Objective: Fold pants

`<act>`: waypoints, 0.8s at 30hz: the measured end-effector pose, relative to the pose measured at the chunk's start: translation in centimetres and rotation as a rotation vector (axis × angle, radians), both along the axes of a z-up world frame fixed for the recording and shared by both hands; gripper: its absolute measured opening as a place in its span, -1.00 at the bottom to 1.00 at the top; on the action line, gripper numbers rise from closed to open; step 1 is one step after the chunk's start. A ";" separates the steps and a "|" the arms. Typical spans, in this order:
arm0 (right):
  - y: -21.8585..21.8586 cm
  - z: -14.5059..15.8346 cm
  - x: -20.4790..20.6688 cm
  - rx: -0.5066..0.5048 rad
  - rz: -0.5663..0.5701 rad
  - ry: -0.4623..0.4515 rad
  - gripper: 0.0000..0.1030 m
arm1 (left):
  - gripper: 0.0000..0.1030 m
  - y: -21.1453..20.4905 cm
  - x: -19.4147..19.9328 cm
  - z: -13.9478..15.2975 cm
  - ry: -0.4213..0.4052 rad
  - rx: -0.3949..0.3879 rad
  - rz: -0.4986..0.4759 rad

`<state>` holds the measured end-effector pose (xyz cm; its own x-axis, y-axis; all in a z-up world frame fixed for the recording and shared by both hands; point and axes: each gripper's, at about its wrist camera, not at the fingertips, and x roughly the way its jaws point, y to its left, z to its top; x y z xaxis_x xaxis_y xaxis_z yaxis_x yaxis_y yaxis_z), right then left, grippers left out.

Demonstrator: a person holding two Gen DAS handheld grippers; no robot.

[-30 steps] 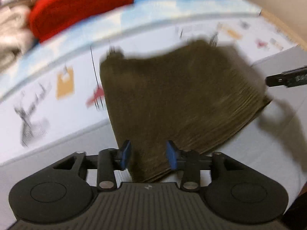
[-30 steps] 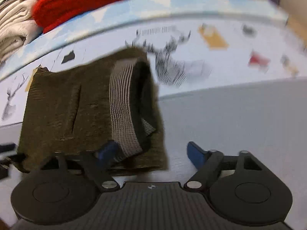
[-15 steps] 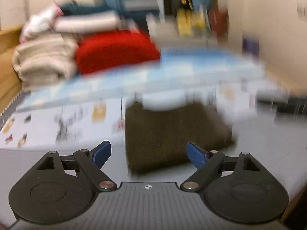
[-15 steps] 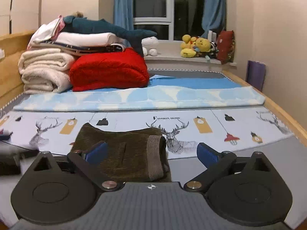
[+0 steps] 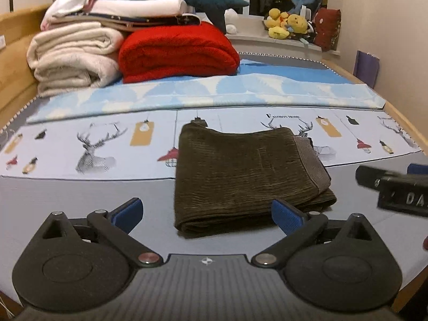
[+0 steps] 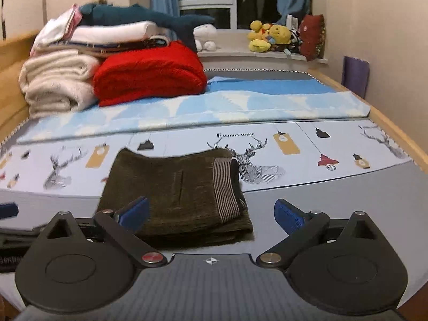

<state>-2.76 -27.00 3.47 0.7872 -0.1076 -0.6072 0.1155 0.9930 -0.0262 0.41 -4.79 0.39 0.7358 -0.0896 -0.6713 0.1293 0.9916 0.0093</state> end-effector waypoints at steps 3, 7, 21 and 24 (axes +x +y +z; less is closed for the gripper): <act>-0.1 0.1 0.2 0.000 -0.005 0.004 0.93 | 0.99 -0.2 0.5 -0.5 0.018 -0.019 0.005; 0.0 -0.2 0.6 -0.001 -0.006 0.028 0.93 | 0.99 -0.2 1.4 -0.9 0.044 -0.041 0.026; 1.2 -0.9 0.9 -0.032 0.045 0.044 0.92 | 0.99 -0.8 2.3 -1.9 0.083 -0.039 0.045; 1.1 -0.9 0.9 -0.033 0.047 0.048 0.92 | 0.99 -0.8 2.3 -1.9 0.083 -0.036 0.044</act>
